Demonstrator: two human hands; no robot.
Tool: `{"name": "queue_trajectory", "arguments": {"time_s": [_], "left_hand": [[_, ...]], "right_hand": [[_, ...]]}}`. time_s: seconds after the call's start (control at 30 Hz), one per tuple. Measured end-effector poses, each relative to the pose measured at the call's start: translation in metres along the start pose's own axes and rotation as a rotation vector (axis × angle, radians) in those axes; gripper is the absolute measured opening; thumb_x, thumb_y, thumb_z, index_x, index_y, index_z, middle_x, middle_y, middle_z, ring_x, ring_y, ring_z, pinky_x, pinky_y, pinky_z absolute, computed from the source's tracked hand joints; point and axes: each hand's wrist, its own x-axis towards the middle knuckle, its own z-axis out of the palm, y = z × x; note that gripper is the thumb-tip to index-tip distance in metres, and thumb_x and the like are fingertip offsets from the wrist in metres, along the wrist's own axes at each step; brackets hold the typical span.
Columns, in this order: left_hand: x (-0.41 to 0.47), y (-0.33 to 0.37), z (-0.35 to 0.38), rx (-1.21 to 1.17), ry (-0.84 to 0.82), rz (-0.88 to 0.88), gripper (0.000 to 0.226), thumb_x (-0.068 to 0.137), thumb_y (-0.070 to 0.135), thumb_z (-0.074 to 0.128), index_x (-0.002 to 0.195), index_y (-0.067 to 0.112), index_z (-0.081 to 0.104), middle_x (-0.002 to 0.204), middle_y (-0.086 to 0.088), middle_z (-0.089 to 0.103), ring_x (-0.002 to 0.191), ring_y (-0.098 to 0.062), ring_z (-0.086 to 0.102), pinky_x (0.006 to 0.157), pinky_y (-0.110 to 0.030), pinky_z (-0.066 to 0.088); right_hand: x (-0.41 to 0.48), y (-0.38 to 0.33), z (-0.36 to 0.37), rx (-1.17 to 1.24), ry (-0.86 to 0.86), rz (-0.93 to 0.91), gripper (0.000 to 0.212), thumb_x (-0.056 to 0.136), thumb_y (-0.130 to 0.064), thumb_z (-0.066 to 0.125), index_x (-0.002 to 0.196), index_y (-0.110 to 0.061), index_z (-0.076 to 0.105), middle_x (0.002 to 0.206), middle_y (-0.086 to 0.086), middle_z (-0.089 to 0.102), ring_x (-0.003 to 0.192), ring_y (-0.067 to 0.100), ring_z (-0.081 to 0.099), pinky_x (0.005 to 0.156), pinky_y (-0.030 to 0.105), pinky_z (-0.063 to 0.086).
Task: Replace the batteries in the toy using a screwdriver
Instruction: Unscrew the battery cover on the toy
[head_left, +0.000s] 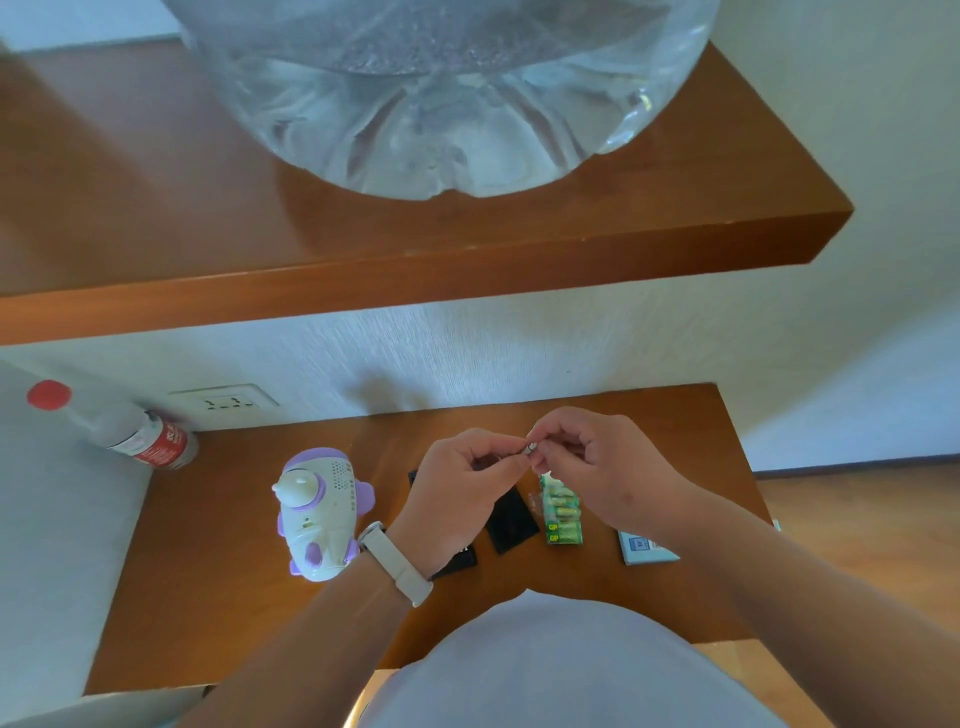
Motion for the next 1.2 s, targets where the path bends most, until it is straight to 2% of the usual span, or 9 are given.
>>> {"name": "queue_trajectory", "arguments": {"time_s": [0.07, 0.27, 0.5, 0.6, 0.7, 0.8, 0.9, 1.03, 1.2], "left_hand": [[0.0, -0.002, -0.002, 0.018, 0.006, -0.007, 0.013, 0.088, 0.033, 0.073, 0.098, 0.029, 0.08, 0.092, 0.006, 0.073, 0.09, -0.017, 0.067, 0.081, -0.032, 0.057], [-0.004, -0.006, -0.007, 0.071, 0.002, 0.014, 0.012, 0.092, 0.027, 0.071, 0.1, 0.028, 0.08, 0.089, 0.013, 0.074, 0.088, -0.005, 0.067, 0.074, -0.011, 0.051], [-0.01, -0.008, -0.015, 0.171, -0.073, 0.057, 0.017, 0.094, 0.023, 0.068, 0.098, 0.037, 0.076, 0.088, 0.009, 0.071, 0.084, -0.005, 0.064, 0.072, -0.012, 0.049], [-0.013, -0.008, -0.014, 0.179, -0.039, 0.106, 0.015, 0.092, 0.022, 0.07, 0.101, 0.032, 0.077, 0.086, 0.017, 0.071, 0.084, 0.002, 0.065, 0.071, -0.007, 0.047], [-0.015, -0.008, -0.014, 0.157, -0.022, 0.112, 0.015, 0.093, 0.02, 0.07, 0.1, 0.032, 0.076, 0.082, 0.028, 0.071, 0.085, 0.007, 0.066, 0.072, -0.004, 0.046], [-0.018, -0.011, -0.017, 0.14, 0.031, 0.083, 0.013, 0.092, 0.021, 0.071, 0.097, 0.032, 0.076, 0.087, 0.022, 0.073, 0.087, 0.001, 0.067, 0.074, -0.008, 0.049], [-0.021, -0.012, -0.024, 0.008, 0.109, 0.015, 0.008, 0.091, 0.021, 0.073, 0.095, 0.027, 0.076, 0.087, 0.011, 0.075, 0.086, -0.006, 0.07, 0.074, -0.016, 0.054], [-0.028, -0.011, -0.034, -0.262, 0.173, -0.038, 0.003, 0.09, 0.016, 0.073, 0.093, 0.017, 0.073, 0.086, 0.0, 0.077, 0.083, -0.016, 0.074, 0.072, -0.023, 0.058], [-0.039, -0.02, -0.051, -0.33, 0.261, -0.084, 0.001, 0.091, 0.016, 0.071, 0.092, 0.015, 0.071, 0.086, -0.005, 0.076, 0.08, -0.018, 0.073, 0.075, -0.032, 0.059]], "right_hand": [[0.001, -0.001, 0.003, -0.024, -0.003, -0.013, 0.013, 0.099, -0.03, 0.054, 0.098, -0.04, 0.062, 0.083, -0.012, 0.071, 0.077, 0.012, 0.068, 0.073, 0.038, 0.06], [-0.001, -0.002, 0.009, -0.053, -0.02, -0.026, 0.015, 0.098, -0.03, 0.056, 0.096, -0.041, 0.066, 0.079, -0.018, 0.068, 0.08, 0.002, 0.064, 0.072, 0.026, 0.056], [-0.003, -0.001, 0.006, 0.021, -0.137, -0.01, 0.008, 0.097, -0.03, 0.059, 0.096, -0.038, 0.062, 0.085, -0.02, 0.071, 0.084, 0.001, 0.069, 0.079, 0.027, 0.058], [-0.004, -0.003, 0.01, 0.046, -0.155, -0.008, 0.008, 0.097, -0.03, 0.061, 0.096, -0.037, 0.056, 0.085, -0.025, 0.071, 0.084, -0.001, 0.069, 0.078, 0.023, 0.056], [-0.004, -0.006, 0.016, 0.087, -0.12, 0.001, 0.01, 0.095, -0.032, 0.063, 0.097, -0.036, 0.054, 0.083, -0.021, 0.072, 0.081, 0.001, 0.07, 0.078, 0.026, 0.057], [-0.005, -0.009, 0.019, 0.132, -0.07, 0.017, 0.016, 0.092, -0.029, 0.066, 0.101, -0.034, 0.054, 0.082, -0.014, 0.072, 0.078, 0.005, 0.07, 0.08, 0.031, 0.057], [-0.005, -0.009, 0.027, 0.148, -0.027, 0.049, 0.018, 0.09, -0.031, 0.066, 0.103, -0.035, 0.055, 0.085, -0.011, 0.07, 0.082, 0.006, 0.067, 0.082, 0.032, 0.057], [-0.004, -0.011, 0.049, 0.123, -0.096, 0.079, 0.015, 0.091, -0.045, 0.062, 0.102, -0.042, 0.053, 0.092, -0.017, 0.066, 0.087, 0.001, 0.064, 0.073, 0.024, 0.056], [0.003, -0.023, 0.083, 0.299, -0.168, 0.083, 0.012, 0.092, -0.041, 0.061, 0.1, -0.033, 0.06, 0.086, -0.008, 0.071, 0.082, 0.012, 0.07, 0.079, 0.036, 0.061]]}}
